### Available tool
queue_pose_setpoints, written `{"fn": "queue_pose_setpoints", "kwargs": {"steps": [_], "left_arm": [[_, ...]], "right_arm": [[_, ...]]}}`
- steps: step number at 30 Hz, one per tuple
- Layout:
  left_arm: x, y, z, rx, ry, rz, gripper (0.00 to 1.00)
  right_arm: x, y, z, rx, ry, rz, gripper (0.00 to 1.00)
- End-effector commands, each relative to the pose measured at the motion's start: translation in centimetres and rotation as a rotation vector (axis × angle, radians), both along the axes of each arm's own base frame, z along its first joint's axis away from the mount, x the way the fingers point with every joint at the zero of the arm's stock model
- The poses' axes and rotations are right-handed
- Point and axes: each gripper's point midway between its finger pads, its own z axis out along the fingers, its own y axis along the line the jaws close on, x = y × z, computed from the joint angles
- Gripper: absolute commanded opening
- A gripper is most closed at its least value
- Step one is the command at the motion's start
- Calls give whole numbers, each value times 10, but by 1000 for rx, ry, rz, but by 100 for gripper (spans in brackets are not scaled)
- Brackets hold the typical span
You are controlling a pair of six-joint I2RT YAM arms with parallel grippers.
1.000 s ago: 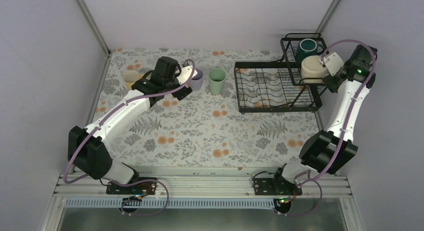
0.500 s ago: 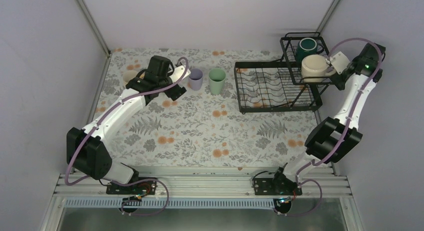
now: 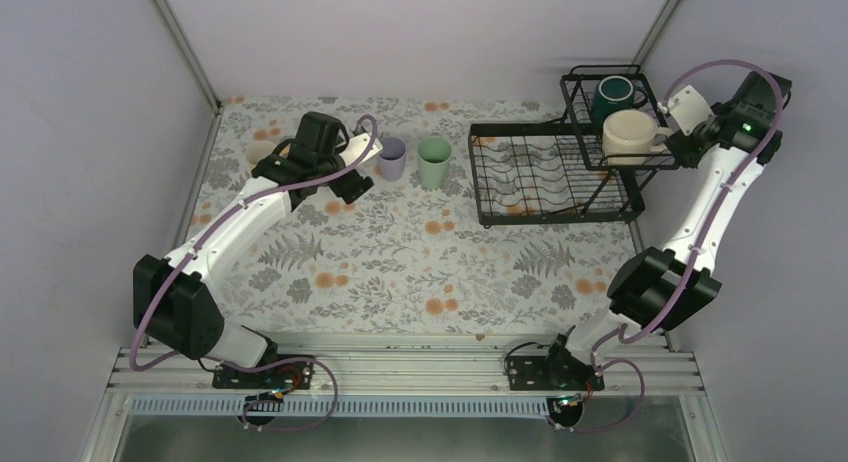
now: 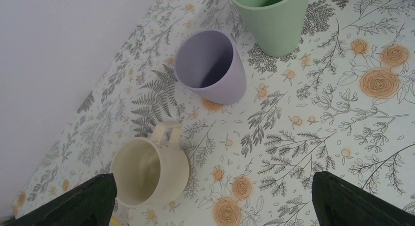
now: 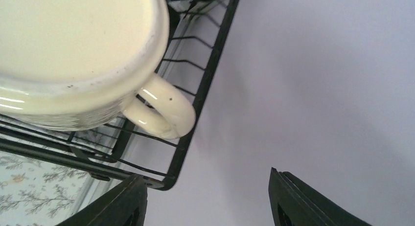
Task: Unload the cups from the dish rack
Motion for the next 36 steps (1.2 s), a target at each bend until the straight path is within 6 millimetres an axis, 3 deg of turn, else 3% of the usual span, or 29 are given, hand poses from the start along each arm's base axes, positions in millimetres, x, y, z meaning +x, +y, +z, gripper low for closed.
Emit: {"fn": "queue_pose_setpoints", "kwargs": {"steps": [1,6,17,27,36], "left_arm": [[1,-5,12,-16,-14,-23,99],[1,-5,11,-14,-10,-22,99],[-1,-3,11,-8,-8,-21,99],[-2,-1,11,0,-9,-22,99],[-4,-2,10,-5,-4,-26,99]], "right_arm": [[3,5,25,-20,-93,17,64],[18,-6,4,30,-42,0,62],[25,17,5,125,-38,115,62],[41,14,-30,218,46,123,53],[48,14,-41,235,41,136,50]]}}
